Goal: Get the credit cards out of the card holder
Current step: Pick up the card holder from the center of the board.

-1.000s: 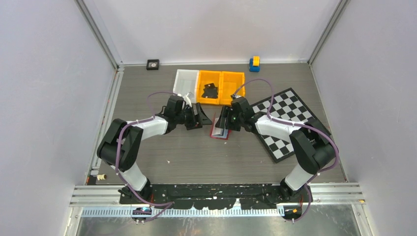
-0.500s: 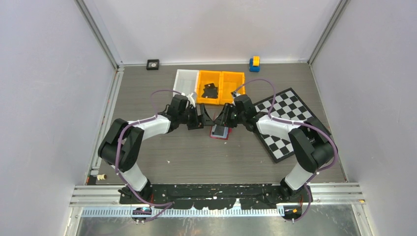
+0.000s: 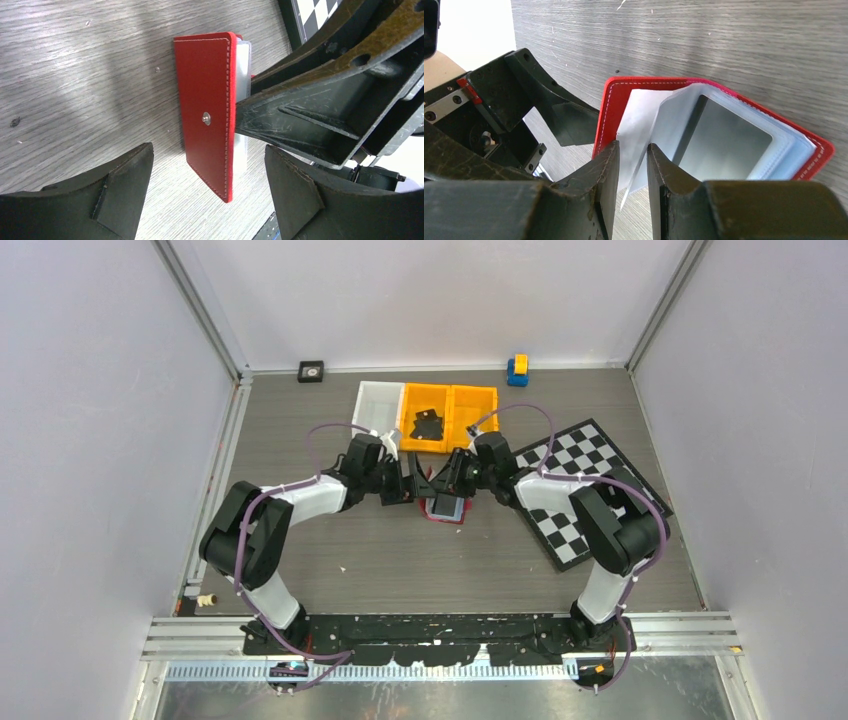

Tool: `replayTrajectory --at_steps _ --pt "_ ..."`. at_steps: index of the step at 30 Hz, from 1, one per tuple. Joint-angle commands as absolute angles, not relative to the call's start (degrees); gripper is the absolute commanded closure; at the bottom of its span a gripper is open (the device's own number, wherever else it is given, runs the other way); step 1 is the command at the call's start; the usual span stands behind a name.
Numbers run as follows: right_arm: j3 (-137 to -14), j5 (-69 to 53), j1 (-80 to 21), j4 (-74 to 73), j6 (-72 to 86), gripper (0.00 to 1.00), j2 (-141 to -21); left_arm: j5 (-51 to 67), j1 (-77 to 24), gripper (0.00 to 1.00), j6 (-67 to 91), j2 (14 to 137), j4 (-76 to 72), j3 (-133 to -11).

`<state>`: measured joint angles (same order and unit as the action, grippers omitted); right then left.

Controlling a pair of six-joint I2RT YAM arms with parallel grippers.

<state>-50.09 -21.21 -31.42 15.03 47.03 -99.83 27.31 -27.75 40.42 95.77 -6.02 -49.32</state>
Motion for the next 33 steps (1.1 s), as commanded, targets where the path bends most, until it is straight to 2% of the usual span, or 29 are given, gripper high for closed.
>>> replayTrajectory --at_steps 1,10,17,18,22,27,29,30,32,33 --pt "-53.7 -23.7 -31.6 18.6 48.7 0.68 -101.2 29.4 -27.9 0.17 38.7 96.2 -5.8 -51.3" --pt "-56.4 -23.3 -32.2 16.9 49.4 0.69 -101.8 27.6 -28.6 0.21 36.6 98.3 -1.8 -53.7" --pt "-59.6 -17.9 -34.2 10.1 49.1 0.67 -103.7 26.1 -28.6 0.40 36.1 100.6 -0.2 -55.6" --pt "-60.3 -17.2 -34.2 8.8 49.1 0.67 -104.2 25.6 -28.7 0.44 36.0 100.6 -0.1 -55.7" --pt "-62.7 -14.3 -34.7 4.4 47.1 0.66 -103.6 25.2 -28.7 0.76 36.2 100.8 -0.2 -55.7" --pt "-58.1 -7.8 -34.6 5.8 45.0 0.62 -96.9 25.8 -28.5 1.00 37.3 100.8 -0.8 -55.0" --pt "-56.7 -3.2 -34.6 2.5 43.1 0.55 -93.6 26.4 -27.9 1.00 38.2 99.9 -2.2 -53.9" --pt "-55.1 0.2 -34.6 1.8 42.7 0.48 -91.5 26.7 -27.3 1.00 38.6 99.0 -2.8 -53.1" --pt "-50.9 4.8 -34.6 3.7 42.3 0.27 -87.5 26.7 -26.0 1.00 40.0 96.5 -5.2 -50.6" --pt "-49.5 5.7 -34.4 4.4 42.4 0.20 -86.2 26.6 -25.5 1.00 40.8 95.2 -6.8 -49.1"
